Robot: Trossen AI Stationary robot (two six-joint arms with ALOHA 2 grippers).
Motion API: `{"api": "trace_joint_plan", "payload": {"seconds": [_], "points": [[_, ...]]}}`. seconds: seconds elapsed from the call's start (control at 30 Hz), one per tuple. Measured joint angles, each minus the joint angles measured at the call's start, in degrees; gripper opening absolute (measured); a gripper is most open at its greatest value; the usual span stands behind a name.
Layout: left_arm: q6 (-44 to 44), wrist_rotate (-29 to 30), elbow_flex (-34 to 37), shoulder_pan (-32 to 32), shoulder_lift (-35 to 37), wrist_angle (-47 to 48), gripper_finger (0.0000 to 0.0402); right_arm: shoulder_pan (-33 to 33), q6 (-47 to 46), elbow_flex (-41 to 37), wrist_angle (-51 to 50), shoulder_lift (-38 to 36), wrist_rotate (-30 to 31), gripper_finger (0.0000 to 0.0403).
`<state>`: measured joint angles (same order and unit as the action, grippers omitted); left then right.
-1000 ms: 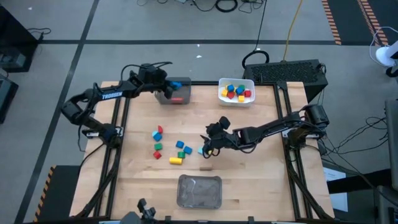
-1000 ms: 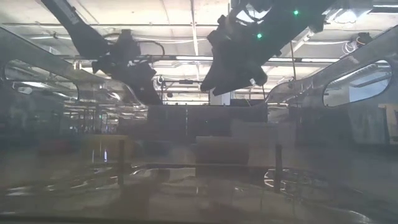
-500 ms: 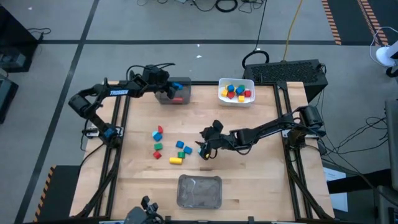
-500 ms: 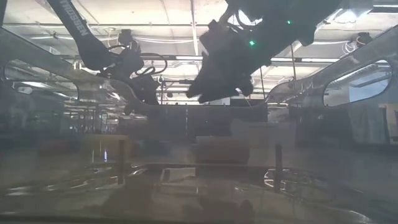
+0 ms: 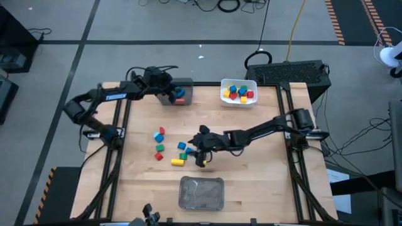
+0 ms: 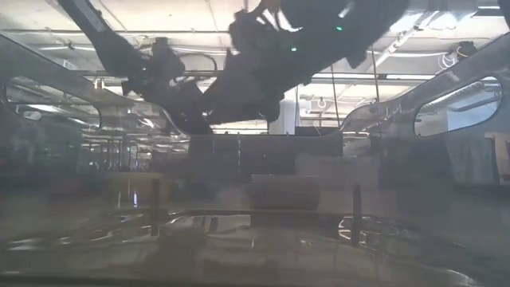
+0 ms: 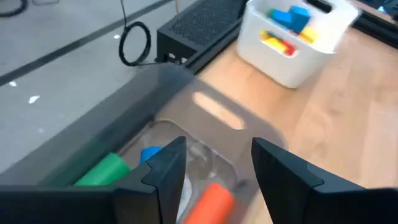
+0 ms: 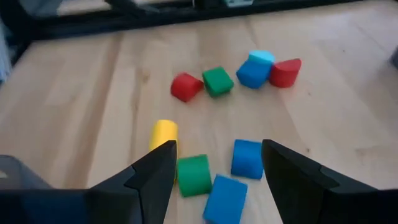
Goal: Sort blocks by size
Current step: Put the yellow cylinder block into the top black bin
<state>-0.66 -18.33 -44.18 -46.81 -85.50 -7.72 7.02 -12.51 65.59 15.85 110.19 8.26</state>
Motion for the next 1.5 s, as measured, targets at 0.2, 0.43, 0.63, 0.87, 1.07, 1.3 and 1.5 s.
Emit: {"api": "trace_joint_plan", "payload": {"seconds": [0.2, 0.43, 0.63, 0.87, 1.07, 1.3, 1.5], "points": [[1.2, 8.6, 0.0, 4.9, 10.9, 11.3, 0.0186, -1.9, 5.2, 11.4, -10.8, 5.5, -8.7, 0.0222], [1.1, 19.8, 3.1, 12.8, 22.2, 17.8, 0.0186, -2.4, 7.4, 21.8, -22.5, 12.2, -14.7, 0.0222], [-1.0, 22.9, 6.0, 16.1, 29.6, 18.6, 0.0186, -1.5, 8.0, 29.1, -27.7, 18.0, -14.8, 0.0222], [-6.3, 23.3, 8.2, 19.9, 34.0, 22.8, 0.0186, -0.6, 7.8, 31.9, -28.8, 21.9, -14.3, 0.0222], [-8.5, 26.4, 8.2, 25.6, 34.0, 24.7, 0.0187, -0.2, 8.2, 32.0, -30.9, 22.1, -14.2, 0.0222], [-9.6, 32.4, 8.2, 30.6, 33.9, 24.4, 0.0187, 1.0, 10.9, 32.0, -31.1, 22.2, -14.6, 0.0222], [-9.5, 33.6, 8.2, 30.9, 33.9, 22.5, 0.0187, 0.8, 11.4, 32.0, -30.2, 22.8, -14.7, 0.0222]]}}
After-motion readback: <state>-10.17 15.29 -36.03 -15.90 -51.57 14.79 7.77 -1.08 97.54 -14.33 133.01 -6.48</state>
